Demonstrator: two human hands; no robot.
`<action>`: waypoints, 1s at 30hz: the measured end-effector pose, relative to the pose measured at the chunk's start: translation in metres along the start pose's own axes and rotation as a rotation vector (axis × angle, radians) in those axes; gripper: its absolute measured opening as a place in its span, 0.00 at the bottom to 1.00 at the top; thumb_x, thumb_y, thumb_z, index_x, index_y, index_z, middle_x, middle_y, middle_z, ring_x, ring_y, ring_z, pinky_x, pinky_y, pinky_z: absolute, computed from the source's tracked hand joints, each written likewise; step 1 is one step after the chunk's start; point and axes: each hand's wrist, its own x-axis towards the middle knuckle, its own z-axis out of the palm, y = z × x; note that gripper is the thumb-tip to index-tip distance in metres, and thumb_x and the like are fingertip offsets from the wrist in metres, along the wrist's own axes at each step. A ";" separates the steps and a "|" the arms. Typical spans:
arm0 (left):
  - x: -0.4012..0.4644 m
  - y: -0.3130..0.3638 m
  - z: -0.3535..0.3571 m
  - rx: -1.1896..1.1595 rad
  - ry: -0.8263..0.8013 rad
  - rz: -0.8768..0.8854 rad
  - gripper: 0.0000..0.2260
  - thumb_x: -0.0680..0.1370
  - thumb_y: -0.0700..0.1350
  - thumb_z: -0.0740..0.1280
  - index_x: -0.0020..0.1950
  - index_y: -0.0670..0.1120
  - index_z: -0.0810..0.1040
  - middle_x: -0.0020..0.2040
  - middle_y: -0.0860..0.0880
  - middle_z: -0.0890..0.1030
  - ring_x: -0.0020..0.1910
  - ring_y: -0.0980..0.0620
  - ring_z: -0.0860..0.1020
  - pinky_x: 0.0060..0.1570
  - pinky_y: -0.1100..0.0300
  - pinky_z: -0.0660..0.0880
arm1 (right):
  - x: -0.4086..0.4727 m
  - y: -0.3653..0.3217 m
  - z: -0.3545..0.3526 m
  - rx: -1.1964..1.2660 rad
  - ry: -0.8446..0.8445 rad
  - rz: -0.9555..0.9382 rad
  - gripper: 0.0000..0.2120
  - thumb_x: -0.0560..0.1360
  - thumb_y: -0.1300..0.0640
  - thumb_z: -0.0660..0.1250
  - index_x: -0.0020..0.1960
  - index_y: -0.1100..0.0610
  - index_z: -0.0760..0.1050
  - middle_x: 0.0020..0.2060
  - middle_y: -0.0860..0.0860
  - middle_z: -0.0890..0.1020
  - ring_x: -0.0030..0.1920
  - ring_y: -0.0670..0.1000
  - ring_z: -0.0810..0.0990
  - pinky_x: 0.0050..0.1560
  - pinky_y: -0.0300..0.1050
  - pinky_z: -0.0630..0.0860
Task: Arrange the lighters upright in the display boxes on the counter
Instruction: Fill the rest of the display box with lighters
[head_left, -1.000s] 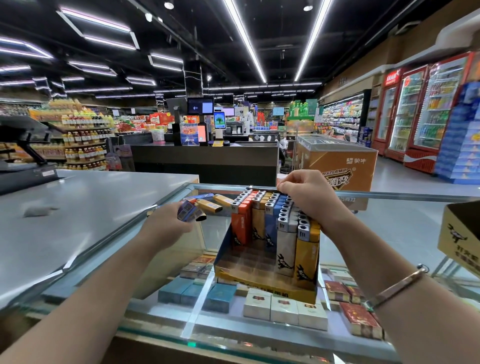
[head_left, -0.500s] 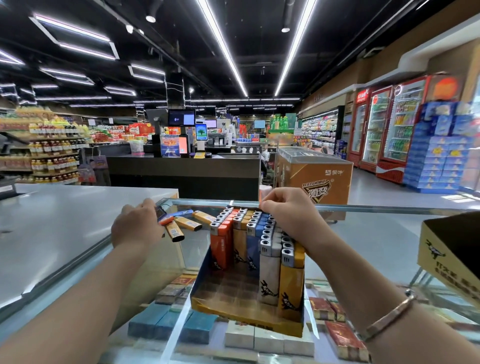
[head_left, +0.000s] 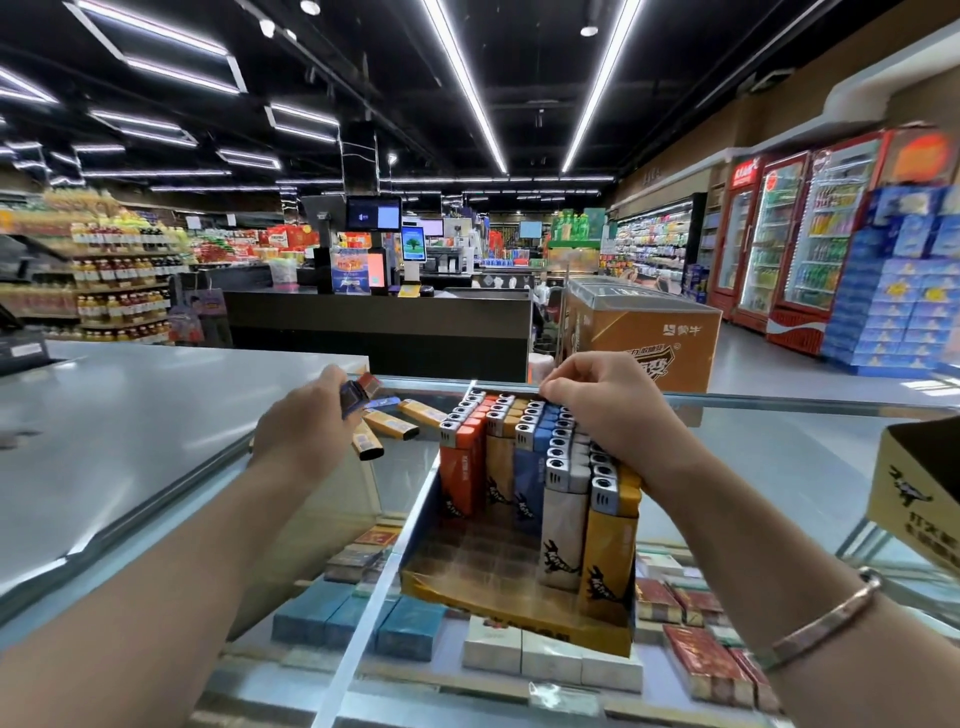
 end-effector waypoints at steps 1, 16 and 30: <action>0.000 0.004 -0.004 -0.073 0.032 0.004 0.11 0.74 0.44 0.70 0.51 0.42 0.71 0.43 0.41 0.79 0.40 0.40 0.76 0.36 0.51 0.73 | 0.000 0.000 0.000 0.005 -0.003 0.001 0.08 0.75 0.59 0.64 0.38 0.53 0.78 0.35 0.49 0.80 0.38 0.46 0.79 0.37 0.38 0.74; -0.005 0.103 -0.050 -1.533 -0.134 -0.272 0.18 0.65 0.45 0.72 0.53 0.52 0.74 0.42 0.49 0.80 0.39 0.51 0.82 0.33 0.60 0.79 | -0.006 -0.012 -0.006 -0.195 0.139 -0.274 0.05 0.74 0.60 0.67 0.49 0.55 0.80 0.38 0.47 0.81 0.38 0.45 0.79 0.41 0.42 0.78; -0.011 0.094 -0.058 -1.575 -0.357 -0.190 0.17 0.69 0.50 0.69 0.55 0.45 0.74 0.33 0.53 0.81 0.29 0.58 0.79 0.26 0.66 0.73 | -0.024 -0.045 0.003 -0.293 0.019 -0.695 0.11 0.70 0.62 0.72 0.52 0.55 0.81 0.47 0.48 0.79 0.43 0.45 0.79 0.48 0.35 0.76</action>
